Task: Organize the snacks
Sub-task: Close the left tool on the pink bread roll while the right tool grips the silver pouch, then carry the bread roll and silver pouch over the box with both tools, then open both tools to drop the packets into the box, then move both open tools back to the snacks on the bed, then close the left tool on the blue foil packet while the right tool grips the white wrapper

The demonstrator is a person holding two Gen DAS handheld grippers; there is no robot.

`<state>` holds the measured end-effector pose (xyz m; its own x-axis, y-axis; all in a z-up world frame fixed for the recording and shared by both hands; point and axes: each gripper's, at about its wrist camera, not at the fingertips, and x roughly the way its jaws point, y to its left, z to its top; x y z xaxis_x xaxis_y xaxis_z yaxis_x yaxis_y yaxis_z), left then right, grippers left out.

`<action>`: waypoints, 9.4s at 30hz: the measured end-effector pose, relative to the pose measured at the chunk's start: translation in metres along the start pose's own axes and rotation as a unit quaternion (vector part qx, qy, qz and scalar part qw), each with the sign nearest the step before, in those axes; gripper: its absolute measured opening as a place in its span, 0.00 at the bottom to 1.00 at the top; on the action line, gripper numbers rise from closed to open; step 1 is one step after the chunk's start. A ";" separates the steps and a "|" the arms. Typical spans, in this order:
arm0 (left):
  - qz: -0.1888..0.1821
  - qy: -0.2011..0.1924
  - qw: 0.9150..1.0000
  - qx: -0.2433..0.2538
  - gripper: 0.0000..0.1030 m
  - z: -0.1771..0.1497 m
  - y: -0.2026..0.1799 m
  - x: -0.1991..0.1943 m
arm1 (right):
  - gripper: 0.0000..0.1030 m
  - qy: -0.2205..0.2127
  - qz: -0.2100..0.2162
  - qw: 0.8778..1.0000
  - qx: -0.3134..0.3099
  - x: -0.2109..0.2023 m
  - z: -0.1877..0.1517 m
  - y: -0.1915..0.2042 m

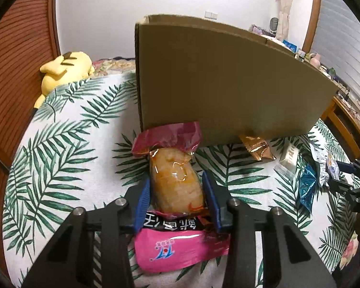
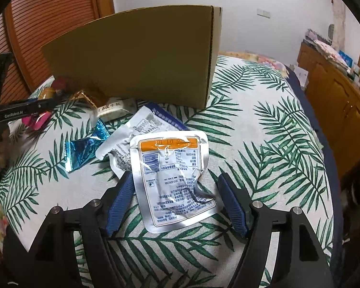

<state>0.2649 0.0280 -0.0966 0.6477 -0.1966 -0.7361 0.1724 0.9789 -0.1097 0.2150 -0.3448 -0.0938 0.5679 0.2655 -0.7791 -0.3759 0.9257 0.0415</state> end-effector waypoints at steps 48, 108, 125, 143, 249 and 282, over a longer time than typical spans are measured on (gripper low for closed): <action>-0.019 -0.125 0.991 0.039 0.40 0.004 -0.039 -0.076 | 0.57 -0.104 0.018 0.994 0.020 -0.072 -0.003 0.030; -0.038 -0.189 0.979 0.061 0.41 0.127 -0.039 -0.017 | 0.57 -0.178 0.006 0.983 -0.044 -0.019 0.162 0.048; -0.046 -0.157 0.984 0.066 0.51 0.122 -0.043 0.002 | 0.58 -0.154 0.016 0.987 -0.032 0.013 0.169 0.049; -0.058 -0.163 0.982 0.077 0.69 0.121 -0.050 -0.002 | 0.69 -0.160 0.015 0.987 -0.030 -0.002 0.155 0.052; -0.064 0.075 0.991 0.090 0.22 0.002 -0.191 0.026 | 0.41 -0.012 -0.003 0.999 0.050 0.005 0.023 -0.006; -0.104 0.000 0.993 0.055 0.20 0.017 -0.148 -0.092 | 0.14 -0.028 0.011 0.999 0.032 -0.034 0.021 0.001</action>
<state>0.1924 -0.0994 -0.0010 0.5892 -0.3938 -0.7055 0.3817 0.9053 -0.1865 0.2105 -0.3473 -0.0544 0.6004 0.2994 -0.7415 -0.3428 0.9341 0.0997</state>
